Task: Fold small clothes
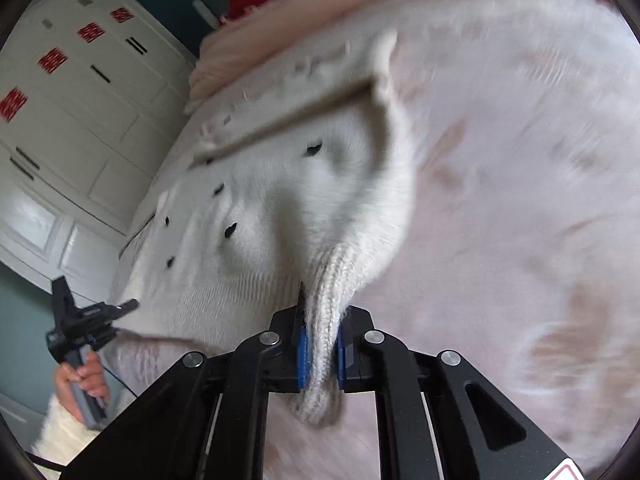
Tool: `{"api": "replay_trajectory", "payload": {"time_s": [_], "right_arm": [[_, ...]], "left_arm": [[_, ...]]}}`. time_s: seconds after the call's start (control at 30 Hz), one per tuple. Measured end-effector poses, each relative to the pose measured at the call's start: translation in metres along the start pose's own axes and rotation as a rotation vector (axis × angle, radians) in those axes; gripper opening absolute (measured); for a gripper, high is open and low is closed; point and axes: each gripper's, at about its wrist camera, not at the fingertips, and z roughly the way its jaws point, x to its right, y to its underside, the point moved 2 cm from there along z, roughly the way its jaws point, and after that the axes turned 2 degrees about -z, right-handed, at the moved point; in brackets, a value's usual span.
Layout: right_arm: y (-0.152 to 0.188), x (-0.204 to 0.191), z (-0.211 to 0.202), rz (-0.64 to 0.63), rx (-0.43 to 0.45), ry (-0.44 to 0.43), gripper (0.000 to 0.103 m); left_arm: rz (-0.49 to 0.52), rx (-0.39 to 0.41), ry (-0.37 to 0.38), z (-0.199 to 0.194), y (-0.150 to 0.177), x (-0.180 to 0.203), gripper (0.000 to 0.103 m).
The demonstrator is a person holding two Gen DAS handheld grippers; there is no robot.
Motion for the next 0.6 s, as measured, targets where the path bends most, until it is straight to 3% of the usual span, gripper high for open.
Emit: {"api": "replay_trajectory", "payload": {"time_s": [0.07, 0.17, 0.37, 0.43, 0.53, 0.6], "right_arm": [[0.004, 0.008, -0.031, -0.015, 0.016, 0.029, 0.008], [0.024, 0.019, -0.059, -0.049, -0.012, 0.107, 0.007], [0.093, 0.039, -0.047, -0.068, -0.204, 0.197, 0.009], [0.097, 0.040, -0.044, -0.057, -0.210, 0.199, 0.014], [0.081, 0.034, -0.059, -0.081, -0.137, 0.265, 0.023], [0.068, 0.025, -0.068, -0.112, -0.083, 0.310, 0.034]], "left_arm": [[0.081, 0.006, -0.002, -0.018, 0.015, 0.014, 0.013], [0.113, -0.049, 0.012, -0.033, 0.051, 0.024, 0.013], [0.163, -0.108, -0.062, -0.037, 0.111, 0.014, 0.016], [0.168, -0.070, -0.063, -0.045, 0.112, 0.012, 0.022], [0.115, 0.014, 0.007, -0.075, 0.085, 0.015, 0.034], [0.087, 0.114, 0.005, -0.097, 0.052, 0.011, 0.062]]}}
